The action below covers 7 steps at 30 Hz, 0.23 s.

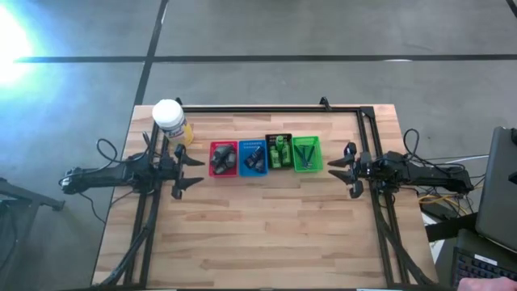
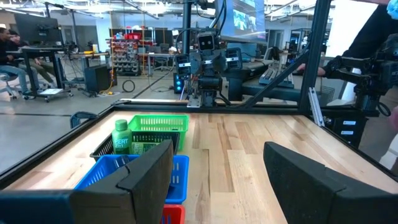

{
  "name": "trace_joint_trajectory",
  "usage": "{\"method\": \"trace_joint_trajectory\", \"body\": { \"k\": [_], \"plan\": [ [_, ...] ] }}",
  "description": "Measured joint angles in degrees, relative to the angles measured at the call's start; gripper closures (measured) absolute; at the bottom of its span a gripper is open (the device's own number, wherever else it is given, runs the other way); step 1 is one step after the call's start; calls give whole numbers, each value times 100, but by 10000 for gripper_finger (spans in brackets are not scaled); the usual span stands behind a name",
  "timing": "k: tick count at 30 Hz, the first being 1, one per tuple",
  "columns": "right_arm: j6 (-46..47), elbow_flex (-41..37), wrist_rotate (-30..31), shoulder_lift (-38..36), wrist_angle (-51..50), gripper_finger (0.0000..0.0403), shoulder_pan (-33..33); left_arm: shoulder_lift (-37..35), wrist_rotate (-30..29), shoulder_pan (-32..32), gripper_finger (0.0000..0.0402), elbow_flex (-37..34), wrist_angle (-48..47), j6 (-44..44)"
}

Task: Pick & Place Travel size toiletries
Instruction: Return to Home Position

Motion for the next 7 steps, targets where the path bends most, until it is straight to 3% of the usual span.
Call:
{"method": "trace_joint_trajectory", "body": {
  "k": [7],
  "plan": [
    [-11, 0, 0, 0, 0, 296, 0, 0, 0, 0, 145, 0, 0, 1]
  ]
}}
